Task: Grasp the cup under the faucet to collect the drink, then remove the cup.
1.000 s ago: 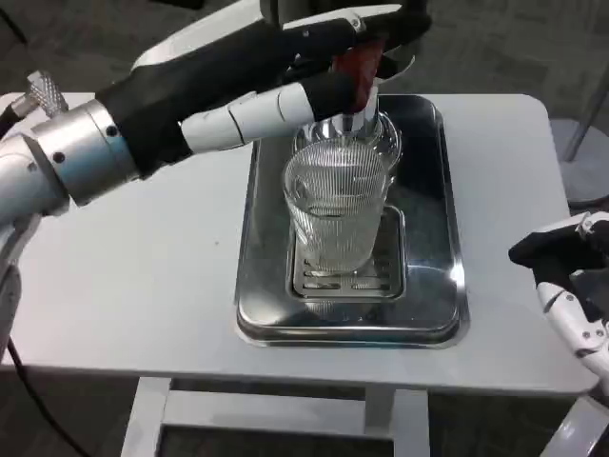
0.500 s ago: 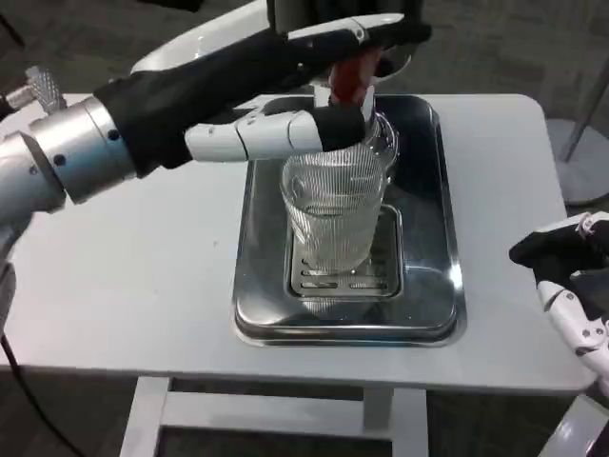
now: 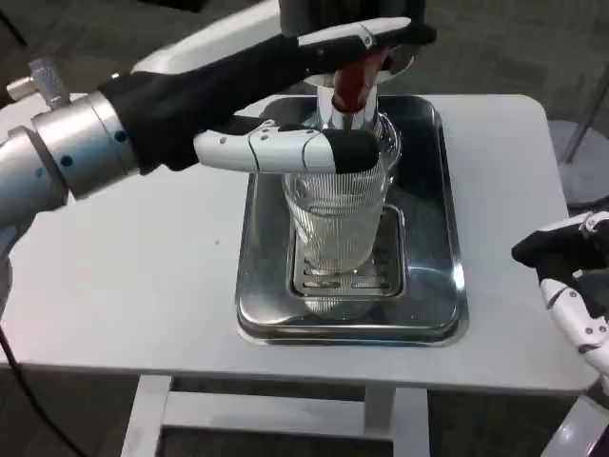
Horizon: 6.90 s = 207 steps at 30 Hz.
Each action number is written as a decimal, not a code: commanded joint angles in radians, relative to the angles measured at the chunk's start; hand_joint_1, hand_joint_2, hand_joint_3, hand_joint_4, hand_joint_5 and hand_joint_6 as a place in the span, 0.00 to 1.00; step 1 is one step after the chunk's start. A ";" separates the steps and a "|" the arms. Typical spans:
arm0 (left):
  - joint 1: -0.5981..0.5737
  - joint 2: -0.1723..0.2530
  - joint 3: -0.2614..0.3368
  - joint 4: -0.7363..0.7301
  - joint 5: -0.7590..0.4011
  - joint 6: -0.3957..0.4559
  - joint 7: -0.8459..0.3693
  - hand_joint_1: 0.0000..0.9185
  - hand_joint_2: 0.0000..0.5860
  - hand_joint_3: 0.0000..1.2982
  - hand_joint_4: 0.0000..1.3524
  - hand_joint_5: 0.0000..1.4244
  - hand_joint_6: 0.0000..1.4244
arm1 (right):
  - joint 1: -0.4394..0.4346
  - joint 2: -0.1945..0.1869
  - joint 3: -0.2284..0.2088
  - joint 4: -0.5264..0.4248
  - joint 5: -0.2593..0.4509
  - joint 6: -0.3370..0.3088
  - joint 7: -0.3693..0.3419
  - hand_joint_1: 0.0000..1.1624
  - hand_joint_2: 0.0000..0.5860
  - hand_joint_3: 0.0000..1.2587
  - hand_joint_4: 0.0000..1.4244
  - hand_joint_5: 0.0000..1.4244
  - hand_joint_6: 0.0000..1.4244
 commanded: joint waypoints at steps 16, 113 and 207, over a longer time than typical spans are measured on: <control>0.047 0.047 -0.086 0.035 0.161 -0.060 0.002 0.00 0.12 0.07 0.01 0.07 0.15 | 0.014 -0.005 -0.015 -0.042 0.032 0.037 0.006 0.57 0.83 0.49 0.35 0.35 0.41; 0.053 0.108 -0.068 0.058 0.166 -0.112 0.023 0.00 0.13 0.06 0.00 0.06 0.14 | -0.481 0.086 0.321 0.445 0.065 0.080 -0.117 0.70 0.38 0.00 0.05 0.11 0.24; 0.015 0.130 -0.101 0.153 0.188 -0.201 0.023 0.00 0.14 0.06 0.00 0.05 0.14 | -0.581 0.145 0.335 0.581 0.072 0.042 -0.142 0.68 0.42 0.01 0.07 0.12 0.24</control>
